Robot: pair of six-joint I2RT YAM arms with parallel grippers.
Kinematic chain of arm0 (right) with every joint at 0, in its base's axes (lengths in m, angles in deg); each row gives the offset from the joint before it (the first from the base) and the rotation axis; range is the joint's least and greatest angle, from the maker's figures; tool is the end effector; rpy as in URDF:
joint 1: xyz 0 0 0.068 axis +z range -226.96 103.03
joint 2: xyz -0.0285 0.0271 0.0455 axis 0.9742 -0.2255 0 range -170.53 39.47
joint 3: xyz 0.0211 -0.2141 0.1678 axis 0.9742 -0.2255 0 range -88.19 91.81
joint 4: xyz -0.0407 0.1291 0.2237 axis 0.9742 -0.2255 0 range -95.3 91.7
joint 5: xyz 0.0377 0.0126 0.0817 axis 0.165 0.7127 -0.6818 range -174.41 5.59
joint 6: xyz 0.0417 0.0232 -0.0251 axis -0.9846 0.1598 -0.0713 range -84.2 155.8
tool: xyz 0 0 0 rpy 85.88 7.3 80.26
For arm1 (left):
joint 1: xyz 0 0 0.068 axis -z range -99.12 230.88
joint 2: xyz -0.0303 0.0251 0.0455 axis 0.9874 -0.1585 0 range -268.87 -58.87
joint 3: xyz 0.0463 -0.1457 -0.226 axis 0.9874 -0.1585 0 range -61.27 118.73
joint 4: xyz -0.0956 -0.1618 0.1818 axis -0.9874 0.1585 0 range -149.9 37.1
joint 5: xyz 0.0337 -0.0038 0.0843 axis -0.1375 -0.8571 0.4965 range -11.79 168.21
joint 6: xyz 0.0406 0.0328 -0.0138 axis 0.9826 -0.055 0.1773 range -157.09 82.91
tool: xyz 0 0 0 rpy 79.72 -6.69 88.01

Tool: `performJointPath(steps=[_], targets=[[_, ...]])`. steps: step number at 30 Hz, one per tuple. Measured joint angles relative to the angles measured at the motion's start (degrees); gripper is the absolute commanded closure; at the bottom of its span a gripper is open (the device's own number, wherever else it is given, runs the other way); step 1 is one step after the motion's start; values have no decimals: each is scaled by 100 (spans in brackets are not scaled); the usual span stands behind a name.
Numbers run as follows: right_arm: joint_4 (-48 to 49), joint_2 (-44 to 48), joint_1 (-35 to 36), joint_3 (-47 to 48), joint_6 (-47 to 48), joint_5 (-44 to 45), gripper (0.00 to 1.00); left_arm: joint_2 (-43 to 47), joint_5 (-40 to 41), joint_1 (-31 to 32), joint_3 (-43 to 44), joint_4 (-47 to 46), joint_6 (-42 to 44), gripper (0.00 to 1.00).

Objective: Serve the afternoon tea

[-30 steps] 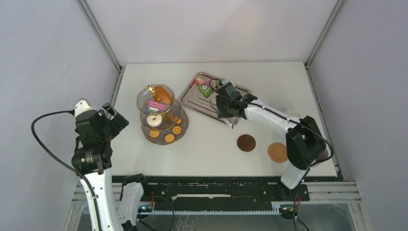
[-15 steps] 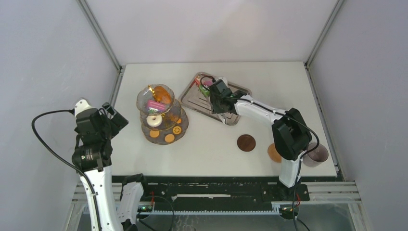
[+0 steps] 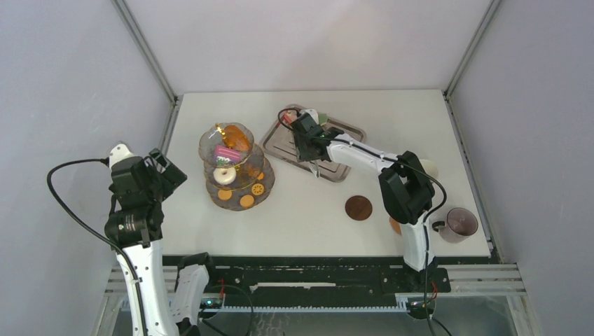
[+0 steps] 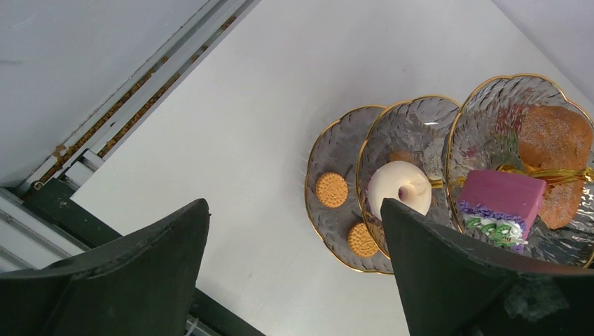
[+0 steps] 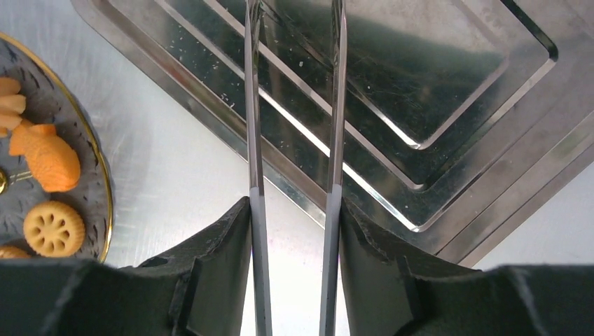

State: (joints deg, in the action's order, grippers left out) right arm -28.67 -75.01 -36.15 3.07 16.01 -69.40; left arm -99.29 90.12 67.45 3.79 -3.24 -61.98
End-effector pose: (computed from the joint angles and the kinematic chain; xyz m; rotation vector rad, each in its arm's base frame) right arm 0.3409 0.2821 0.2251 -0.3445 2.4415 0.1285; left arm 0.1043 0.0324 0.3836 -0.8092 1.9574 0.1025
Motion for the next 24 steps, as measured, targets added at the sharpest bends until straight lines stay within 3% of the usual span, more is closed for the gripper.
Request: performJointPath(steps=[6, 11, 17, 24], targets=[[-144, -387, 15, 389, 0, 232, 51, -44, 4, 0, 0, 0, 9, 4], [-203, -459, 26, 417, 48, 286, 76, -59, 4, 0, 0, -7, 46, 4], [-199, -354, 61, 315, 173, 249, 97, -122, 22, 0, -2, -63, 50, 4], [-297, 326, 173, -179, 330, 249, 100, -170, 131, 0, -11, -94, 74, 4]])
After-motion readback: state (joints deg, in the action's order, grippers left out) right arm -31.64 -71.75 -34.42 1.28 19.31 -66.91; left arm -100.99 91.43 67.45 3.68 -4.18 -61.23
